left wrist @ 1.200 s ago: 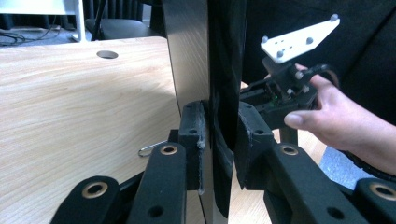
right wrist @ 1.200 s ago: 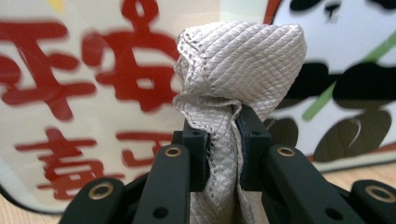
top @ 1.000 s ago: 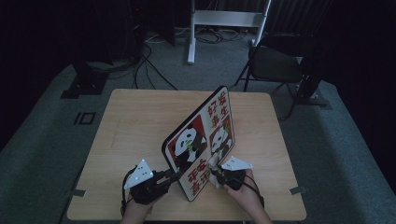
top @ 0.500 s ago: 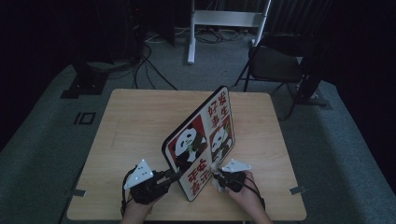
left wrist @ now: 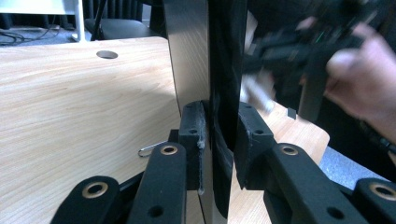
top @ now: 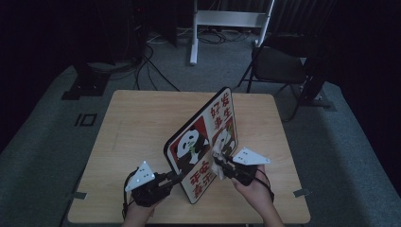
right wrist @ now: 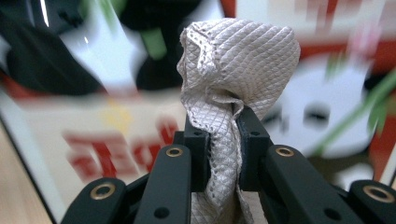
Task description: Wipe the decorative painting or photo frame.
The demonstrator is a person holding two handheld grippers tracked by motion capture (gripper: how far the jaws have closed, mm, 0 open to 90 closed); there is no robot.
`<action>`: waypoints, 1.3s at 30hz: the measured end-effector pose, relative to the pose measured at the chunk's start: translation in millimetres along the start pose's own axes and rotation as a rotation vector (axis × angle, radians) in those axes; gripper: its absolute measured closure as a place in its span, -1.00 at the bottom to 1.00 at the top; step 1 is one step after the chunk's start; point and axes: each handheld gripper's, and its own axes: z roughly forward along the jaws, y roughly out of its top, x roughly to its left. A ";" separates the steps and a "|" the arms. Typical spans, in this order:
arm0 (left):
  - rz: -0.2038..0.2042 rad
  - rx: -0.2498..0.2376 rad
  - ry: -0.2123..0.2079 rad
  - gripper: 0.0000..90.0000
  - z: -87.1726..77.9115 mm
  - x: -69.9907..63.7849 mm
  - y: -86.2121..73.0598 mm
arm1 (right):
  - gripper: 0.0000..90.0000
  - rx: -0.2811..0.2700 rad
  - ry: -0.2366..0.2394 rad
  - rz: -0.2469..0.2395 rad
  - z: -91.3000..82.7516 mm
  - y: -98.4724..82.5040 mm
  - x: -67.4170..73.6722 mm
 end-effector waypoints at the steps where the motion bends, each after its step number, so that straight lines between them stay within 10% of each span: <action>1: 0.002 0.001 0.000 0.69 0.0 0.1 0.1 | 0.72 -0.020 0.005 -0.007 -2.0 6.1 1.6; 21: 0.000 0.000 0.000 0.69 0.0 0.3 0.3 | 0.72 -0.203 0.064 -0.155 3.1 105.5 35.8; 39: 0.014 0.006 0.011 0.68 -0.3 -0.4 0.2 | 0.73 -0.131 0.049 -0.173 21.0 87.9 38.7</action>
